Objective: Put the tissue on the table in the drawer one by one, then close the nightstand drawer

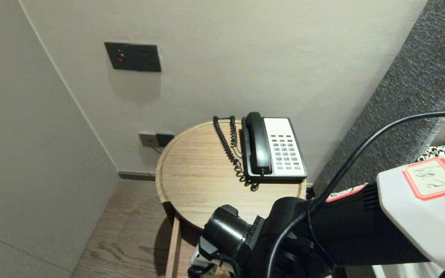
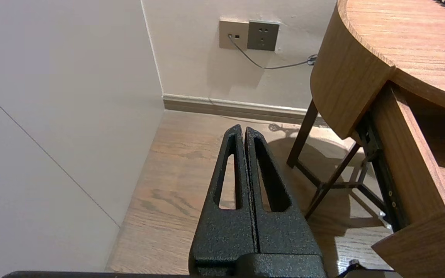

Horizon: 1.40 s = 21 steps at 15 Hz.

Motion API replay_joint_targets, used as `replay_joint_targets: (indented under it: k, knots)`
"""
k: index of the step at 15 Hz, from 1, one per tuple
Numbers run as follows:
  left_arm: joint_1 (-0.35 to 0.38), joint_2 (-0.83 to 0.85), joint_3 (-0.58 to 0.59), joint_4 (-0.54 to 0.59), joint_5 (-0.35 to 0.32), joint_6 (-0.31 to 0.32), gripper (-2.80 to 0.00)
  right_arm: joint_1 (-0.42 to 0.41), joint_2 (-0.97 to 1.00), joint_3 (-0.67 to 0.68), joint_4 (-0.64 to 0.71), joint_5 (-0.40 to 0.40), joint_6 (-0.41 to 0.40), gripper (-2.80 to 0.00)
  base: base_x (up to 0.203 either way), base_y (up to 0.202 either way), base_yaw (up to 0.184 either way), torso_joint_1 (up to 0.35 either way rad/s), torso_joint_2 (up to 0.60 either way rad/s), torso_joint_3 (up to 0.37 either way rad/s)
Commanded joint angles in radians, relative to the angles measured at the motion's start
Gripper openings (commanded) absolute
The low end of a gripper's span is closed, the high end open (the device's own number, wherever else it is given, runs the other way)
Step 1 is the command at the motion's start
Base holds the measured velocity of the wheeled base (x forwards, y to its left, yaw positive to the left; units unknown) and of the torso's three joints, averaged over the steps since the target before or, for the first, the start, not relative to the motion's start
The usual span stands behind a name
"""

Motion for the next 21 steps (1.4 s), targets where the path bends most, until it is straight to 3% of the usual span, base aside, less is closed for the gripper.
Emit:
replay_joint_targets:
  k: [1, 13, 21]
  knots:
    - [0.000, -0.002, 0.000, 0.000, 0.001, -0.001, -2.80, 0.000, -0.035, 0.008, 0.003, 0.000, 0.000, 0.00, 0.000, 0.000, 0.000, 0.000, 0.00, 0.000]
    - [0.000, -0.002, 0.000, 0.000, 0.001, -0.001, -2.80, 0.004, -0.297, 0.172, 0.023, -0.025, 0.033, 0.00, 0.000, 0.000, 0.000, 0.000, 0.00, 0.000]
    - [0.000, -0.002, 0.000, 0.000, 0.001, -0.001, -2.80, -0.179, -0.563, 0.312, 0.022, -0.025, 0.066, 0.00, 0.000, 0.000, 0.000, 0.000, 0.00, 0.000]
